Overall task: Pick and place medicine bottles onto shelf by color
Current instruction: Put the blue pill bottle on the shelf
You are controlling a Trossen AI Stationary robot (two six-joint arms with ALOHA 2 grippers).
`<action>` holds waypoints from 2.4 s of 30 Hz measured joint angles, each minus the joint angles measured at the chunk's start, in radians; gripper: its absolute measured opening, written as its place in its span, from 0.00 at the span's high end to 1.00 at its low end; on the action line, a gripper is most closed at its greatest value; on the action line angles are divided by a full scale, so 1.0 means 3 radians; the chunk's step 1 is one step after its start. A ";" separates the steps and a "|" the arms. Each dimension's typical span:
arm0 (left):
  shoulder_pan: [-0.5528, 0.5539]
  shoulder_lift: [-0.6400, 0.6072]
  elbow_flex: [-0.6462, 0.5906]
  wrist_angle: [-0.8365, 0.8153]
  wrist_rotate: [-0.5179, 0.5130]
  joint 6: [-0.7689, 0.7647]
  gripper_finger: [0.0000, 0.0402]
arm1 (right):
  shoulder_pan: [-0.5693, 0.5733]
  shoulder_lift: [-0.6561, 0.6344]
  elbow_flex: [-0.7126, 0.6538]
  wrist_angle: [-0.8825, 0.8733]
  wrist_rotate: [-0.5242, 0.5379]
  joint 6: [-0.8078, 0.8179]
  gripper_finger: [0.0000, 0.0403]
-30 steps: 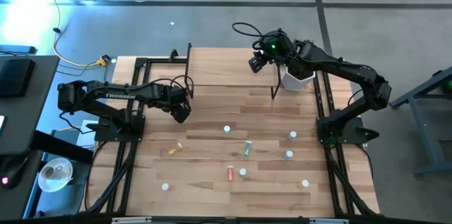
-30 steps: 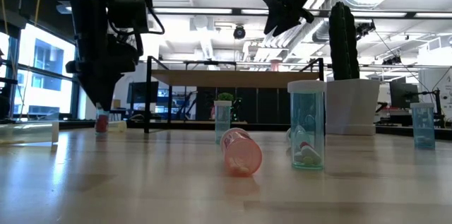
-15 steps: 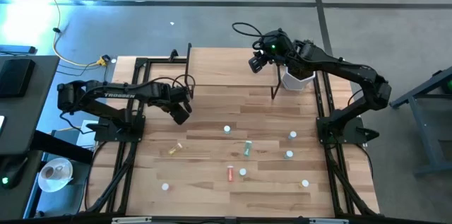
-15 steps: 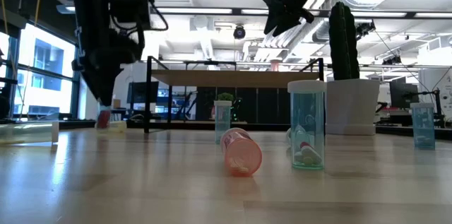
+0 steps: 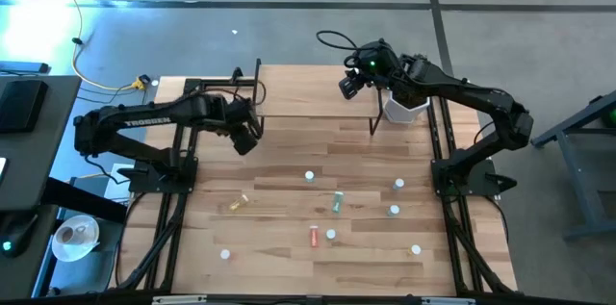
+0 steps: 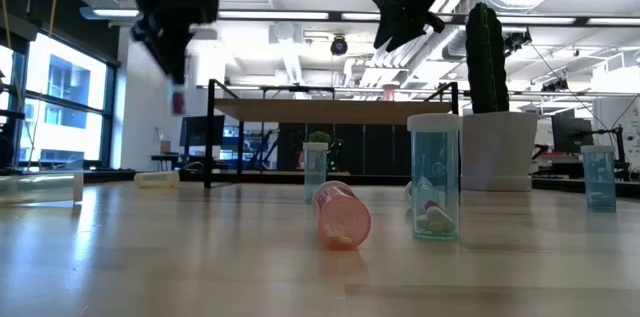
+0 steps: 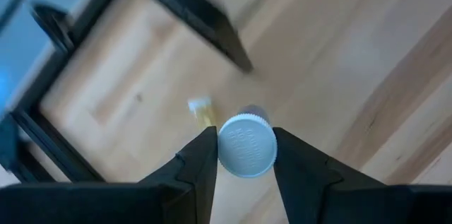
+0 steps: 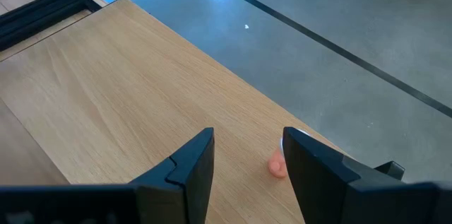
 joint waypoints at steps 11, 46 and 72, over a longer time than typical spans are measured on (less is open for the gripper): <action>0.0474 0.0013 0.0923 0.0083 -0.0020 0.0618 0.72 | 0.0001 0.0000 0.0000 0.0000 0.0000 0.0000 0.60; 0.1332 0.2091 0.3097 -0.0755 0.0636 0.2076 0.72 | 0.0001 0.0000 -0.0001 -0.0002 0.0000 0.0037 0.60; 0.1485 0.2375 0.3092 -0.0702 0.0726 0.1932 0.72 | 0.0000 0.0000 -0.0001 -0.0004 0.0001 0.0029 0.60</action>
